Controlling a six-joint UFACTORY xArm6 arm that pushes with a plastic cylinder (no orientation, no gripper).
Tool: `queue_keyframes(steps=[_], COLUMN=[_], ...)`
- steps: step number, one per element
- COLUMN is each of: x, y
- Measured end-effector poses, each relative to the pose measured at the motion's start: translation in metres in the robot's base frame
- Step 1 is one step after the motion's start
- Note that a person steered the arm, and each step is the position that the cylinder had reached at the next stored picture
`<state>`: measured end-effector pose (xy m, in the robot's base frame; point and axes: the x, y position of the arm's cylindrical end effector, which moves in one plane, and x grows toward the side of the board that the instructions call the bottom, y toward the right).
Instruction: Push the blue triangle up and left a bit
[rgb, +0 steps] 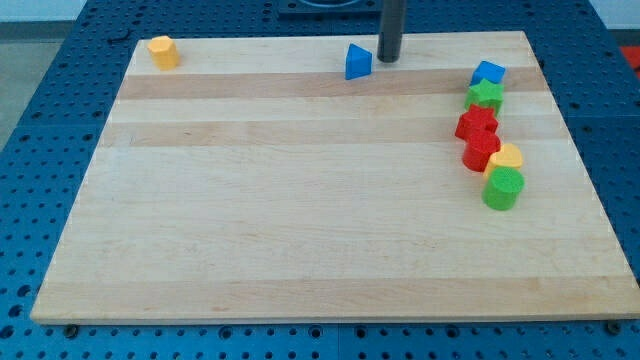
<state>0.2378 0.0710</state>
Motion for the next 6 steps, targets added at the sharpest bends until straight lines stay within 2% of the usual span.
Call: queue_keyframes(steps=[1,3,4,6], x=[0.000,0.027,0.041,0.014], y=[-0.007,0.020,0.014,-0.046])
